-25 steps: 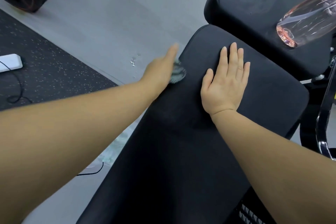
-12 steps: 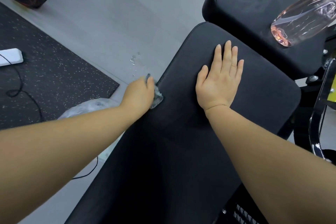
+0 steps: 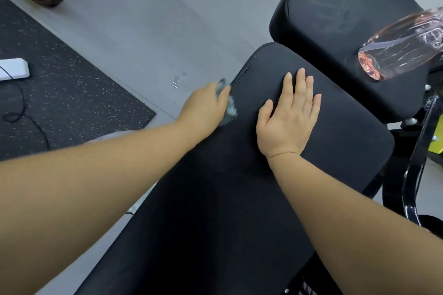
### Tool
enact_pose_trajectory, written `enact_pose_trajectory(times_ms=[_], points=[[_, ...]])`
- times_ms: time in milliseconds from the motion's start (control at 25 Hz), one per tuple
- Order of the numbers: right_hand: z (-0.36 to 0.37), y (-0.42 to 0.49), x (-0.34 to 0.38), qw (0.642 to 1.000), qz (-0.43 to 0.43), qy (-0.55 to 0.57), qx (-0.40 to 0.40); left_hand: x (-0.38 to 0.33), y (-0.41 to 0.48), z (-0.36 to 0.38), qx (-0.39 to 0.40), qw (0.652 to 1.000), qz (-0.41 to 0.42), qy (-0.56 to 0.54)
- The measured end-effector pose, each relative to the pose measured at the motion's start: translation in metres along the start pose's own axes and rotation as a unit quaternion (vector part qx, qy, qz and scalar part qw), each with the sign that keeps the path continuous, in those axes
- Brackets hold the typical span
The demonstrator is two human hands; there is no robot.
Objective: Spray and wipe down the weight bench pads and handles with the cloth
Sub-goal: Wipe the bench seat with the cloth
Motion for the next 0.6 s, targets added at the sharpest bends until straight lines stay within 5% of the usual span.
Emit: enact_pose_trajectory(times_ms=[200,440,600], points=[[0.000,-0.001,-0.001,1.000,0.001,-0.008,0.009,0.049,-0.056,-0.019,0.084,0.986,-0.139,-0.030],[0.000,-0.002,0.000,1.000,0.001,-0.007,0.004,-0.012,0.018,-0.003,0.017,0.995,-0.040,-0.086],[0.000,0.001,0.000,0.999,0.000,-0.024,0.022,0.022,-0.031,-0.009,0.032,0.998,0.000,-0.053]])
Point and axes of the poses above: each hand's wrist, its own y-axis towards the middle knuckle, its own z-axis out of the palm, x = y × z, the point moved 3 cm from there along y, towards the middle knuckle, and after that the axes turned 5 degrees about -y, right-handed, at the moved point
